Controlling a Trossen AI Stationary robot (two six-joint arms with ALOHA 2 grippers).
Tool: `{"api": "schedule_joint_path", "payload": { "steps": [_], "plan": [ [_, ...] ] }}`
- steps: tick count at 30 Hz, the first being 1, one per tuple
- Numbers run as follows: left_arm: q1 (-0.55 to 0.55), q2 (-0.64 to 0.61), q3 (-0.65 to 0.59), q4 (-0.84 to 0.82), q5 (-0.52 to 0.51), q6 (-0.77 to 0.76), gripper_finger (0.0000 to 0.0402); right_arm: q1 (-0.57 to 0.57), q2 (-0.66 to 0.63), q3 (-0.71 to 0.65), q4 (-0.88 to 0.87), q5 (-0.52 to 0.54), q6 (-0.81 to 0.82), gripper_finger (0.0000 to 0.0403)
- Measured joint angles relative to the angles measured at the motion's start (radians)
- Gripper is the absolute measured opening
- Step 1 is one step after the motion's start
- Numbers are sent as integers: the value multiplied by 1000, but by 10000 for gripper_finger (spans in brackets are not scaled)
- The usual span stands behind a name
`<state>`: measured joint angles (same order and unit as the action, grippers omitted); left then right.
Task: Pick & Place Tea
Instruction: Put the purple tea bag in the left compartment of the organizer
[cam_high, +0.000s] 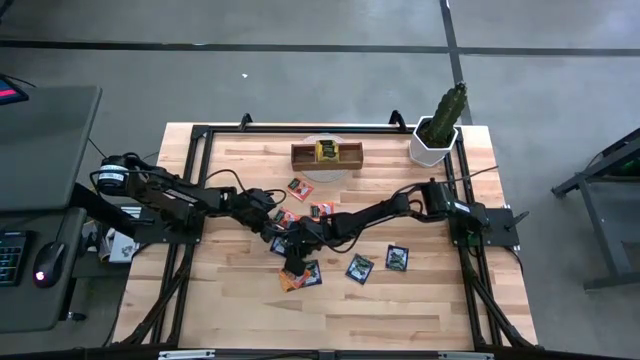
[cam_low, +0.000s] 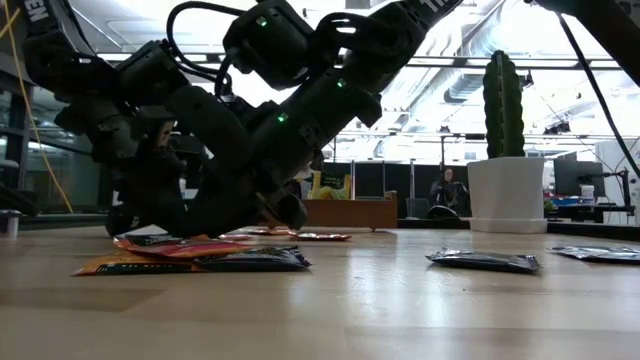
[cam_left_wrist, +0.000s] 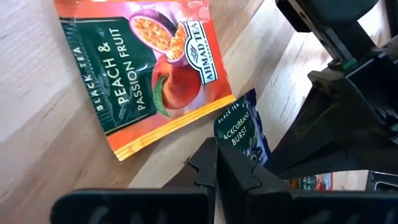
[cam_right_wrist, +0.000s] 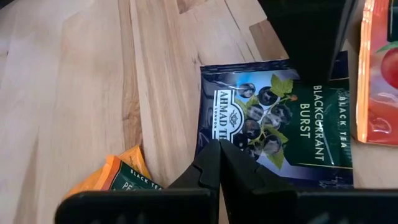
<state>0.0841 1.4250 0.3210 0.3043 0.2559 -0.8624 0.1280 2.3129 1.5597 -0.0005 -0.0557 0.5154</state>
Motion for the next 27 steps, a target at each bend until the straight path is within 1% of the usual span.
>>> {"api": "schedule_joint_path", "payload": {
  "steps": [4, 6, 12, 16, 20, 22, 27],
  "plan": [
    [0, 0, 0, 0, -3, 2, 1, -5, -14, 0, -26, -12, 9, 0],
    [0, 0, 0, -2, -10, 4, 0, -6, -35, -2, -62, -15, 0, 0],
    [1, -1, 0, -11, -23, 19, 0, -17, -122, -2, -96, -27, -47, 0],
    [1, -1, -1, 6, -43, 25, 0, -18, -203, -2, -178, 42, -81, 0],
    [1, -27, -5, 26, -50, 47, 0, -17, -304, -1, -320, 123, -98, 0],
    [1, -48, -4, 41, -49, 46, 0, -17, -353, -1, -386, 163, -109, 0],
    [1, -118, -3, 44, -42, 46, 0, -28, -482, 0, -471, 271, -118, 0]
  ]
}}
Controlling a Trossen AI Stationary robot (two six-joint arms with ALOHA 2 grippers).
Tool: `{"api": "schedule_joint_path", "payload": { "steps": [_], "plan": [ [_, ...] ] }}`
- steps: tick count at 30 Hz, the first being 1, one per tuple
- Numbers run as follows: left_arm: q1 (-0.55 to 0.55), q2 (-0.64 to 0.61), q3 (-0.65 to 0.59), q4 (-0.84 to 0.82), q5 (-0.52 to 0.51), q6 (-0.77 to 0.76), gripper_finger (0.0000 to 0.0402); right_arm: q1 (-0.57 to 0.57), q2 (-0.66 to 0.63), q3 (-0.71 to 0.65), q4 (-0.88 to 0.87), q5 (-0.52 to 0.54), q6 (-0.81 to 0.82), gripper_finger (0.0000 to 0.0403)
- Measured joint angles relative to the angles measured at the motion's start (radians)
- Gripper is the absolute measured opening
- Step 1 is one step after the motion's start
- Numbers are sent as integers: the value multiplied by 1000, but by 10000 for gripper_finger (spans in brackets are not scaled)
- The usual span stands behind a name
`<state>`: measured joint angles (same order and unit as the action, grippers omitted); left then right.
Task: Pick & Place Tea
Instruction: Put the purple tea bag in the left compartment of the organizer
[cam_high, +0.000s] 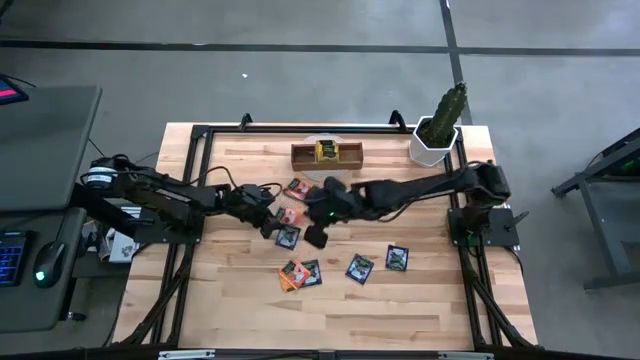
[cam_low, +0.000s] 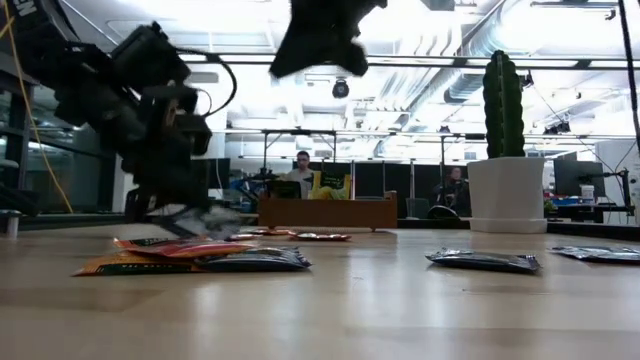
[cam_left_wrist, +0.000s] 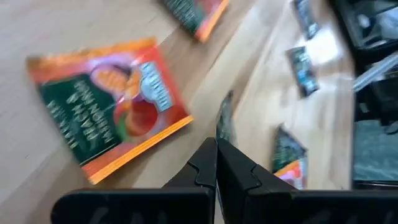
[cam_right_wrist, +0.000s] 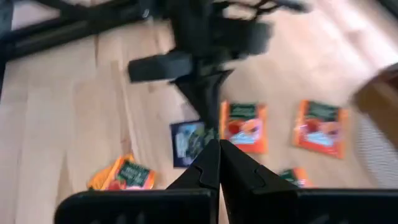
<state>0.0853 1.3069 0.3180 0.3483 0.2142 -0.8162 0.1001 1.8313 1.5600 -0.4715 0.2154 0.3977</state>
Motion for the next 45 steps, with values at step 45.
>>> {"api": "schedule_joint_path", "payload": {
  "steps": [45],
  "plan": [
    [543, 172, 296, 172, 30, 715, 0, -95, -142, 0, -160, -16, 38, 3]
  ]
}}
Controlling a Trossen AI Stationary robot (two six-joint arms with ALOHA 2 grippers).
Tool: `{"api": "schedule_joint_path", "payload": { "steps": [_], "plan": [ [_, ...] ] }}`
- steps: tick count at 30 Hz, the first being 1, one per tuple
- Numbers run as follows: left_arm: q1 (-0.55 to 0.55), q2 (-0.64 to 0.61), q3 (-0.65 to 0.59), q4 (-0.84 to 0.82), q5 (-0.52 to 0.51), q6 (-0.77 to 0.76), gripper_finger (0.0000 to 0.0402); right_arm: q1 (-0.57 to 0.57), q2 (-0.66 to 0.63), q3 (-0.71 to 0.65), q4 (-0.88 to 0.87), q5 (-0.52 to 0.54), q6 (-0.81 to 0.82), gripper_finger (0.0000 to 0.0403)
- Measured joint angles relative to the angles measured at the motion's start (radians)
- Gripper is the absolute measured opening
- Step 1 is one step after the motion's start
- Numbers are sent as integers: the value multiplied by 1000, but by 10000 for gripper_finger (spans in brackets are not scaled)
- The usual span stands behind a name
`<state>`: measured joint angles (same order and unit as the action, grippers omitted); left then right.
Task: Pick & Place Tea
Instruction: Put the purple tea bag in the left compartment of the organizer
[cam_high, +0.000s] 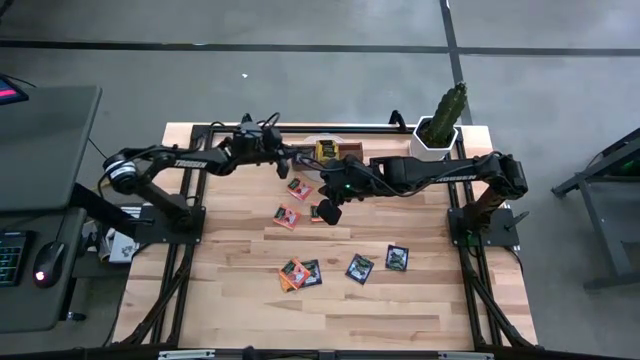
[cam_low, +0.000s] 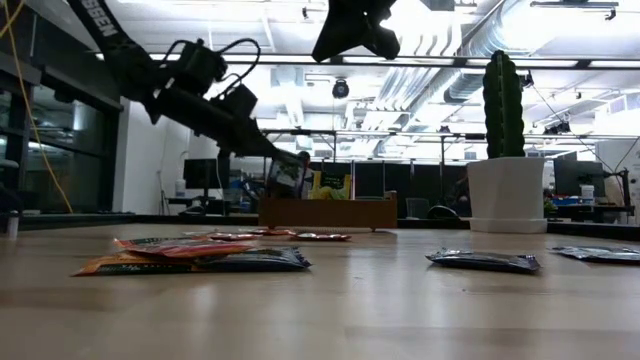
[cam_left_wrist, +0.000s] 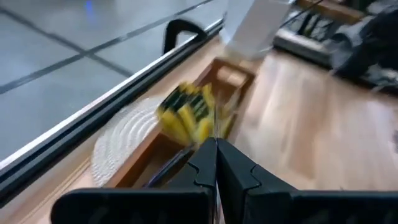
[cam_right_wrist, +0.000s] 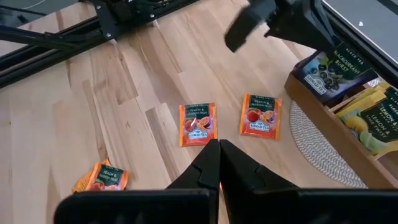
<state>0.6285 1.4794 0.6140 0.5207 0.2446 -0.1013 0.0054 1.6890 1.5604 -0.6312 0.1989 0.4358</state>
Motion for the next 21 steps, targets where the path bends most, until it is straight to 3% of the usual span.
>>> {"api": "schedule_joint_path", "payload": {
  "steps": [11, 21],
  "plan": [
    [1, 77, 1, 70, -94, -16, 0, 0, 0, 0, 0, -16, -18, 2],
    [1, 83, 65, -33, -197, -1, 0, 0, 0, 0, -1, -29, -26, 4]
  ]
}}
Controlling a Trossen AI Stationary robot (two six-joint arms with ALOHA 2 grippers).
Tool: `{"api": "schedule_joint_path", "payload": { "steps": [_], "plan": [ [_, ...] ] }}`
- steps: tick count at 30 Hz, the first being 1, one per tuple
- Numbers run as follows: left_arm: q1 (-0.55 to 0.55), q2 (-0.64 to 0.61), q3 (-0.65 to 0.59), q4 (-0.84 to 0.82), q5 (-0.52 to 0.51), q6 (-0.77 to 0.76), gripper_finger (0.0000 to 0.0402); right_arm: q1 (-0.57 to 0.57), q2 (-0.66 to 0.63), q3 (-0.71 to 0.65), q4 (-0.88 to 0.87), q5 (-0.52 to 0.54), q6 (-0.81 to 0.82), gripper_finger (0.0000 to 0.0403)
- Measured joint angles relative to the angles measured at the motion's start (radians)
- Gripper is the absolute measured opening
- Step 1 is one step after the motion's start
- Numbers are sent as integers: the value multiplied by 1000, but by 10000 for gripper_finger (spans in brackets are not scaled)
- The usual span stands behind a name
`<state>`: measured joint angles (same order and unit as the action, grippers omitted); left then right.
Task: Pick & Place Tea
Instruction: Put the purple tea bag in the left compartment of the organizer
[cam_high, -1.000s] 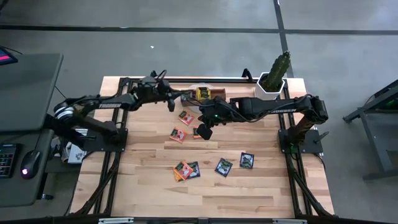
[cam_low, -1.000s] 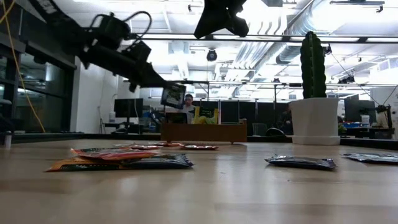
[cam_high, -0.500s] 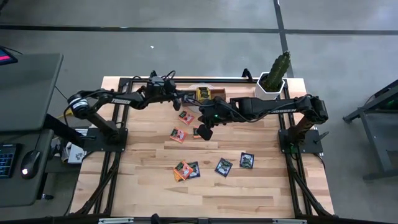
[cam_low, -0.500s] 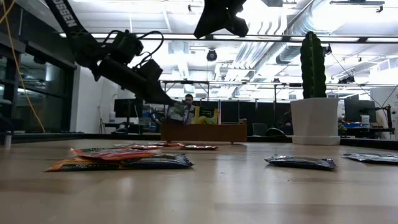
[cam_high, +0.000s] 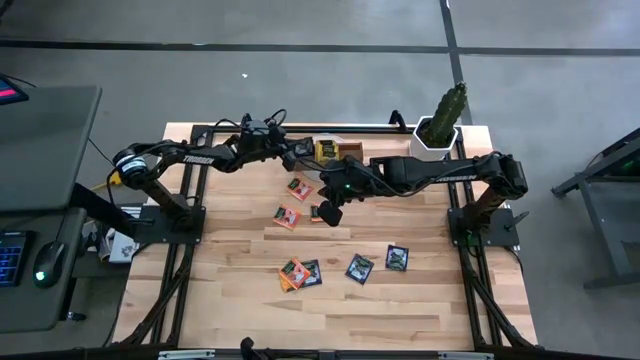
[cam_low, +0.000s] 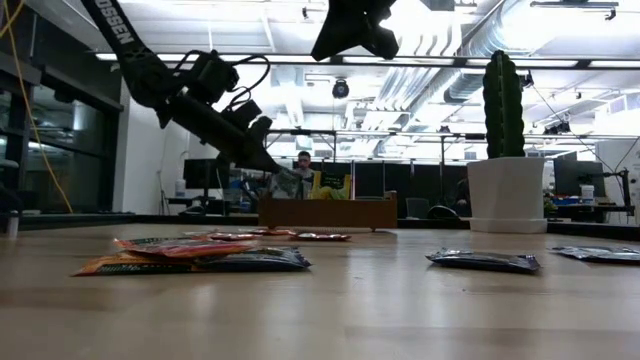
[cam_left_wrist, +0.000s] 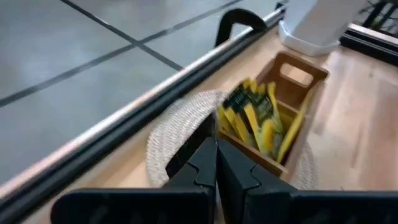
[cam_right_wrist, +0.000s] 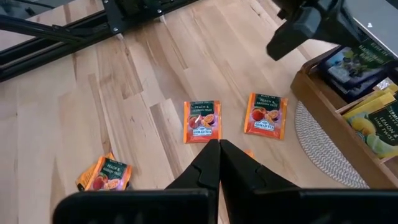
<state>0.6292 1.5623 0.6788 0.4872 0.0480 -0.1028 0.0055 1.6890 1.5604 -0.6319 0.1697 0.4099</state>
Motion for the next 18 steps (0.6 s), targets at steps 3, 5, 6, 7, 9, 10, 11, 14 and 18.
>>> {"api": "schedule_joint_path", "payload": {
  "steps": [3, 5, 6, 7, 9, 10, 11, 14, 18],
  "plan": [
    [0, 0, 4, -2, -18, 1, 0, 0, 0, 0, 0, -5, -4, 2],
    [0, 0, 5, -4, -12, 1, 0, 0, 0, 0, -2, -5, -7, 3],
    [0, 0, 6, -3, -5, 1, 0, 0, 0, 0, -5, -5, -7, 5],
    [0, 0, 6, -3, 4, 1, 0, 0, 0, 0, -10, -5, -7, 6],
    [0, 1, 6, -6, 26, 1, 0, 0, 0, 0, -20, -5, -8, 6],
    [0, 7, 6, -4, 30, 1, 0, 0, 0, 0, -23, -5, -7, 6],
    [-1, 15, 7, -5, 37, 1, 0, 0, 0, 0, -25, -5, -7, 4],
    [-1, 35, 7, -19, 51, 1, 1, 0, 0, 0, -26, -13, -11, 2],
    [-1, 42, 7, -17, 41, 2, 21, 0, 0, 0, -26, -21, -11, 6]
  ]
}}
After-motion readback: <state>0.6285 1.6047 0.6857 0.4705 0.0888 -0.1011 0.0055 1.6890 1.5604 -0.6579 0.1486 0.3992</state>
